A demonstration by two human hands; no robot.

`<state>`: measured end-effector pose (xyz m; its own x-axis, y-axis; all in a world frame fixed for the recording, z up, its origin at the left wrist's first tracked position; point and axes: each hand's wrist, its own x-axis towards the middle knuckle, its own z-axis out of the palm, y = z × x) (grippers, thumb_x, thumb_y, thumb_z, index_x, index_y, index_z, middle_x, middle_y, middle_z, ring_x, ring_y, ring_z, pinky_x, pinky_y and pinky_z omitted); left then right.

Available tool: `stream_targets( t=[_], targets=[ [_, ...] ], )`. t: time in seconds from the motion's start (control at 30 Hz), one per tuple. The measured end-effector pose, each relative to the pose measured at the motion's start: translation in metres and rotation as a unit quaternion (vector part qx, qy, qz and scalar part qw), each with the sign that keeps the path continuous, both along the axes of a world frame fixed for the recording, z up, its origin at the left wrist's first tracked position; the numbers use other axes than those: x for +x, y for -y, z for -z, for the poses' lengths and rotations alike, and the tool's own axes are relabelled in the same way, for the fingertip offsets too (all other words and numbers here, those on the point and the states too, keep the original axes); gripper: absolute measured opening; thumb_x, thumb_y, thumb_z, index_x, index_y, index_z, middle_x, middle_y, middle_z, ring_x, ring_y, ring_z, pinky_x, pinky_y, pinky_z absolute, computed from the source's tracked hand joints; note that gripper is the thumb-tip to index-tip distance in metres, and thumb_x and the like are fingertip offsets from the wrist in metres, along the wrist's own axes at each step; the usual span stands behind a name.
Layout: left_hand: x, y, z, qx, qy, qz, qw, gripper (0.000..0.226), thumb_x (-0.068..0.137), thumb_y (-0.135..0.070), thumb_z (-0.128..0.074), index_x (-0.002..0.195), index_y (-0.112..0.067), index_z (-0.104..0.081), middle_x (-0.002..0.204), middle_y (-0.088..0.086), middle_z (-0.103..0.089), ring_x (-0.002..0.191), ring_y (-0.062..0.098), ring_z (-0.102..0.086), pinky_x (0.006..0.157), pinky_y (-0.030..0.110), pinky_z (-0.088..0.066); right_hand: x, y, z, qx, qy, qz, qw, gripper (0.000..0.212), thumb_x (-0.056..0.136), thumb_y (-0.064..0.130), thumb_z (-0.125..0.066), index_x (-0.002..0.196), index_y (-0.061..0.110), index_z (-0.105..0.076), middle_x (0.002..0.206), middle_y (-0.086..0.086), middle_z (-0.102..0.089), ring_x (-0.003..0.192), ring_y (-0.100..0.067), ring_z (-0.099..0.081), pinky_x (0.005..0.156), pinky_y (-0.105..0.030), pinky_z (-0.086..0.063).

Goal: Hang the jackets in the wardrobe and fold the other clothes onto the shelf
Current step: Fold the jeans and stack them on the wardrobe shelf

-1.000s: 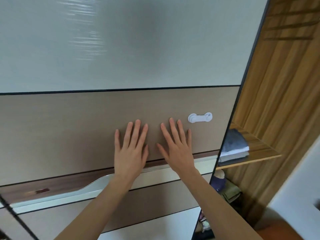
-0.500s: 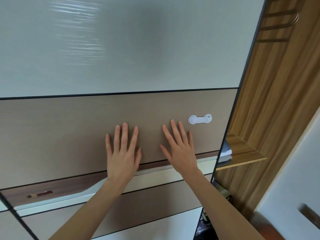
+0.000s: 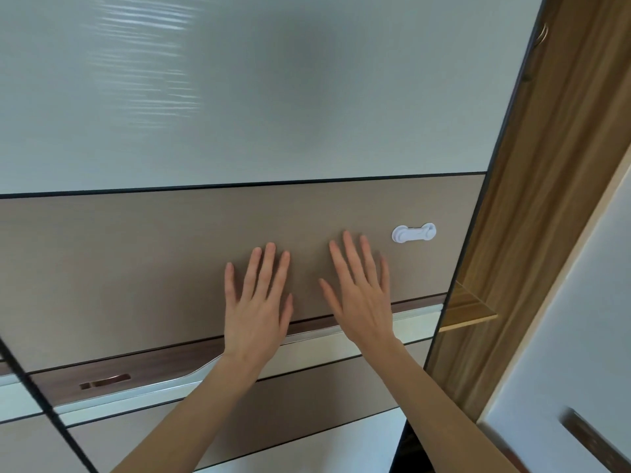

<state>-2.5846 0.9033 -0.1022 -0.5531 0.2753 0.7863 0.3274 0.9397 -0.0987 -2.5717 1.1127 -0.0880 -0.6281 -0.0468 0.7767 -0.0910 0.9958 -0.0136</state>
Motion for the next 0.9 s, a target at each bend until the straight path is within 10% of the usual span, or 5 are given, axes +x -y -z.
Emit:
stream_targets(
  t=[0.9],
  targets=[
    [-0.008, -0.076, 0.014, -0.016, 0.01, -0.015, 1.0, 0.073, 0.103, -0.039, -0.048, 0.167, -0.019, -0.017, 0.175, 0.011, -0.005, 0.162, 0.031, -0.006, 0.124, 0.068, -0.01, -0.014, -0.079, -0.013, -0.045, 0.063, 0.013, 0.997, 0.074, 0.108, 0.062, -0.034, 0.166, 0.036, 0.002, 0.175, 0.003, 0.008, 0.162, -0.027, 0.005, 0.125, -0.06, -0.023]
  ],
)
